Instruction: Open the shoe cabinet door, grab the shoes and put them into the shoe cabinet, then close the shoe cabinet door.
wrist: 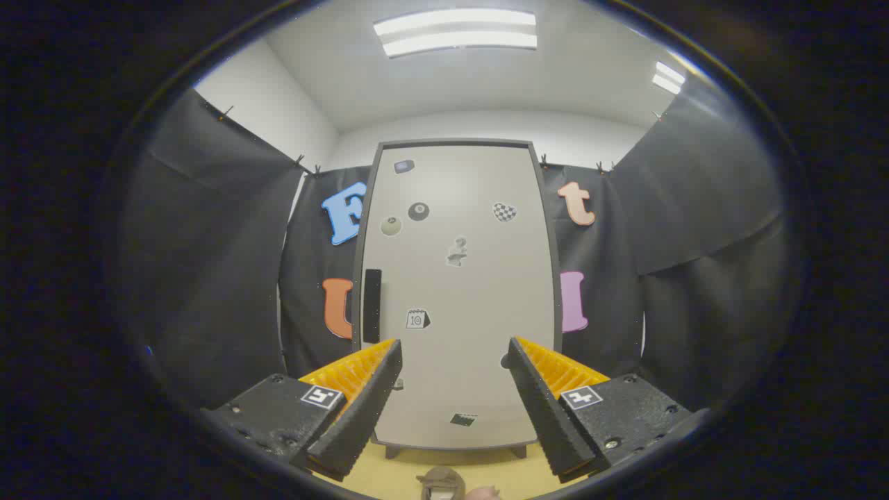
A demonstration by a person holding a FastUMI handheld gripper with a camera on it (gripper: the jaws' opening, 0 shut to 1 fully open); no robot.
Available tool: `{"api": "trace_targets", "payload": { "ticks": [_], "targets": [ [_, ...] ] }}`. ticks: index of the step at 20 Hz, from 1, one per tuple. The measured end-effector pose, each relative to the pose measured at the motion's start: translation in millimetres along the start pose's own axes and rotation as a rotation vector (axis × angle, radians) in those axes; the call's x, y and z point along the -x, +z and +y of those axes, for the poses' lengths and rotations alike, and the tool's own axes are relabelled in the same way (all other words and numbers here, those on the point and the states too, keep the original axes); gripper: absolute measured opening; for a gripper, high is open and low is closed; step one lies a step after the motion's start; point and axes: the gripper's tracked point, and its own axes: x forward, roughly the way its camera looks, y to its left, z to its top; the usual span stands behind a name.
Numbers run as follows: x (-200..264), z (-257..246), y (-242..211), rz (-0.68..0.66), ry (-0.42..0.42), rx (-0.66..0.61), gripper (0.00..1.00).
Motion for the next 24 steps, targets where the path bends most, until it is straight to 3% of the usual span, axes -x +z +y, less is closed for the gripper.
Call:
{"api": "trace_targets", "payload": {
  "ticks": [2, 12, 18, 24],
  "targets": [
    [8, 6, 9, -0.004, 0.048, 0.028, 1.0],
    [25, 4, 28, 0.051, 0.02, -0.003, 1.0],
    [-29, 20, 39, 0.092, 0.015, -0.009, 1.0],
    [-89, 63, 52, 0.141, 0.089, -0.024, 1.0]
  ]
}}
